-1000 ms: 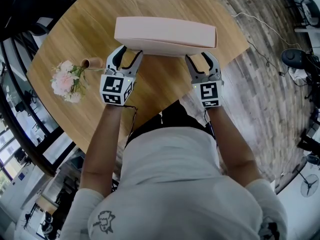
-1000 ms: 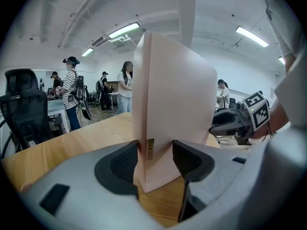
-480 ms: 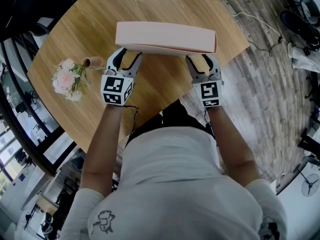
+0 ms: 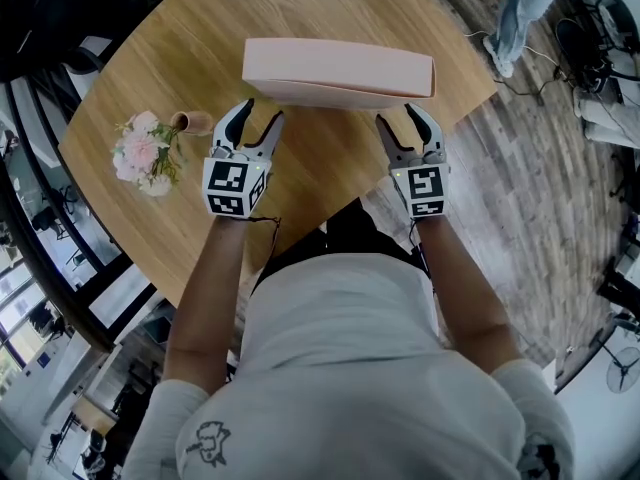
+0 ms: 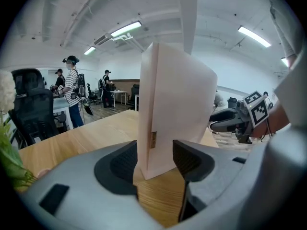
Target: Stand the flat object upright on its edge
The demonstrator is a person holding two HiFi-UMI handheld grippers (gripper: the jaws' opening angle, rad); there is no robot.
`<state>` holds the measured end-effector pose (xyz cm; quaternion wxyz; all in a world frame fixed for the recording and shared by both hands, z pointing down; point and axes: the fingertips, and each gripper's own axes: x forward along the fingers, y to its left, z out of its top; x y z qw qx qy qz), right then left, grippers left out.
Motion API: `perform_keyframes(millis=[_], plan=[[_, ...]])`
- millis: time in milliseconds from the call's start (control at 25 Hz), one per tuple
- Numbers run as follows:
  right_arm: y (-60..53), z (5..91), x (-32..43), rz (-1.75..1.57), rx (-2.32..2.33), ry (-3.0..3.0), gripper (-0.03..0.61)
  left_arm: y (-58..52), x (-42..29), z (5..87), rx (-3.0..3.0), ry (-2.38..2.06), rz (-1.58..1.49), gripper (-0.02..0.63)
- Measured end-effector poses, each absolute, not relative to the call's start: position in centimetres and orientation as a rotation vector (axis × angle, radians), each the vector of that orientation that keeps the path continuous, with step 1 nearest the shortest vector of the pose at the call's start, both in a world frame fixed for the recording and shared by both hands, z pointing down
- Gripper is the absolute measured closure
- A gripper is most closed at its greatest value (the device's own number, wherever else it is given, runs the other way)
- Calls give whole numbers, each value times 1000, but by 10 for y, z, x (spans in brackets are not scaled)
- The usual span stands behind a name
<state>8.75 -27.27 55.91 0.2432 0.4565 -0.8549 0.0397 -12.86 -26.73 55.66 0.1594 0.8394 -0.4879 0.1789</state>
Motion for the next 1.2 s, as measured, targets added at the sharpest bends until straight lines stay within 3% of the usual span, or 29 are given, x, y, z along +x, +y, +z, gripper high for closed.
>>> perform_keyframes(millis=[640, 1200], plan=[[-192, 479, 45, 55, 1227, -2466, 360, -192, -147, 478, 2536, -1411, 429, 391], [-113, 401, 6, -14, 1182, -2583, 437, -109, -170, 405, 2597, -1423, 300, 410]])
